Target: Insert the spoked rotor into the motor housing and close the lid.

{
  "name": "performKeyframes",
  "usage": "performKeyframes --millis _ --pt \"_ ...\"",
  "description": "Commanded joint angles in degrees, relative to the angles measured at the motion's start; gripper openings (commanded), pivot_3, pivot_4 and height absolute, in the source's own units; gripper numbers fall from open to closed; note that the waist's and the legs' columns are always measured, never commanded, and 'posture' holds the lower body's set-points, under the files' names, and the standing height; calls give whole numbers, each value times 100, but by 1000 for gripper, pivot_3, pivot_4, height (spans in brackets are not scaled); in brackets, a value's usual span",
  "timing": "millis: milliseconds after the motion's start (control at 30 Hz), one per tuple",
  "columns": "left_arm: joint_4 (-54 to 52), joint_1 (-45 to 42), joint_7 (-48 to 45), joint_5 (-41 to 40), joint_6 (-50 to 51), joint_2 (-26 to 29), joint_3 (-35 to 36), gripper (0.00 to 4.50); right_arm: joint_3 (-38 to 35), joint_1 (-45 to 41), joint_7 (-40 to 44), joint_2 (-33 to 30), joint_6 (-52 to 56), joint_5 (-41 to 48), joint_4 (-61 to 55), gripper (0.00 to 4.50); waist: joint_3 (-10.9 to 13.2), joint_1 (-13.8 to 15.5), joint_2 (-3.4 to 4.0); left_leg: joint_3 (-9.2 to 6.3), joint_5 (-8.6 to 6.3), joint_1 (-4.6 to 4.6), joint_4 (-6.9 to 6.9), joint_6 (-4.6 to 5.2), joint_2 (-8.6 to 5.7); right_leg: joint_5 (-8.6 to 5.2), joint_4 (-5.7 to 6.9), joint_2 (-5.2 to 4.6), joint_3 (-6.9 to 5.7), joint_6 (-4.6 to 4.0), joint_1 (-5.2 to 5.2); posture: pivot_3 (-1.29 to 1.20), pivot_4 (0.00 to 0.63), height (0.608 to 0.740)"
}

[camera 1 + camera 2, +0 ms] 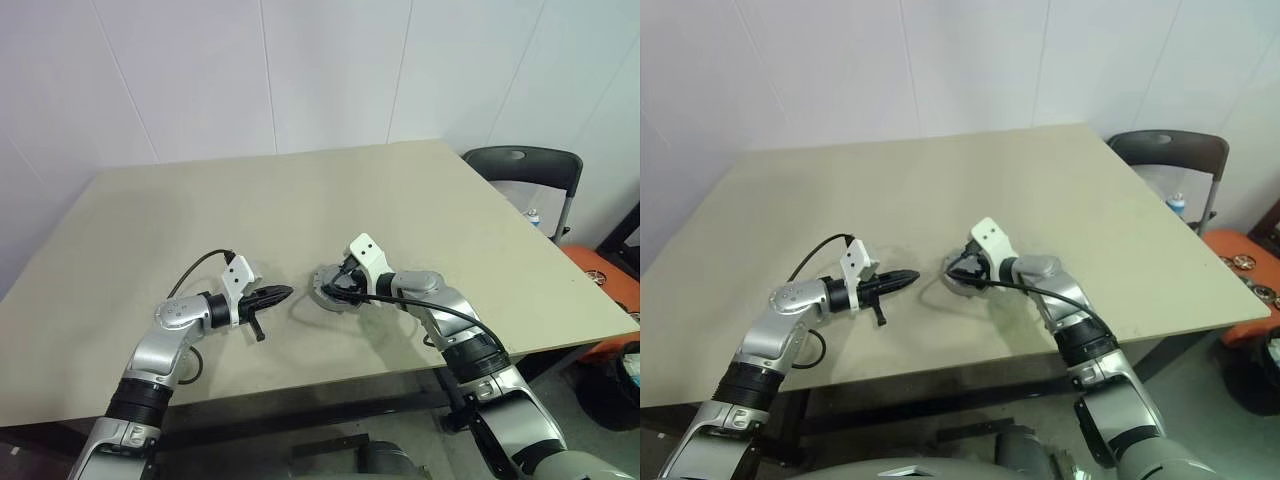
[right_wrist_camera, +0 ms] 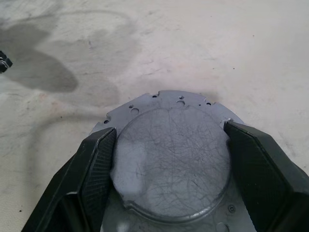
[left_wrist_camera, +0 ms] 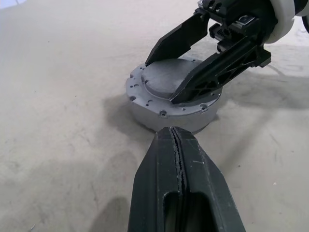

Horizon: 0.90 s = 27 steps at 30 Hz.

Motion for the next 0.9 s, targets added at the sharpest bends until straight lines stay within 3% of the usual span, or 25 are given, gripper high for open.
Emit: performKeyframes --millis 33,267,667,900 --pt "-28 -188 44 10 -65 -3 47 0 114 122 -24 -127 243 -186 130 3180 0 2 0 0 0 0 0 0 0 0 -3 0 0 0 -1 0 0 740" --pt "658 -718 49 80 -310 -476 -97 0 91 93 -91 -105 195 -225 212 3180 0 17 -1 0 -5 -2 -1 9 -1 0 -7 -1 0 1 4 0 0 740" --pt "3336 -2214 -154 796 -1510 -1473 -624 0 71 71 -138 -21 162 -232 219 3180 -2 14 -3 -1 -5 -1 -1 10 0 -1 -12 -1 -1 3 18 0 0 740" --pt "4233 -2672 -312 1272 -1683 -1615 -795 0 83 111 -93 -44 248 -228 107 3180 -2 14 -3 -3 -5 -1 -1 10 0 -1 -13 -1 -1 5 20 0 0 740"
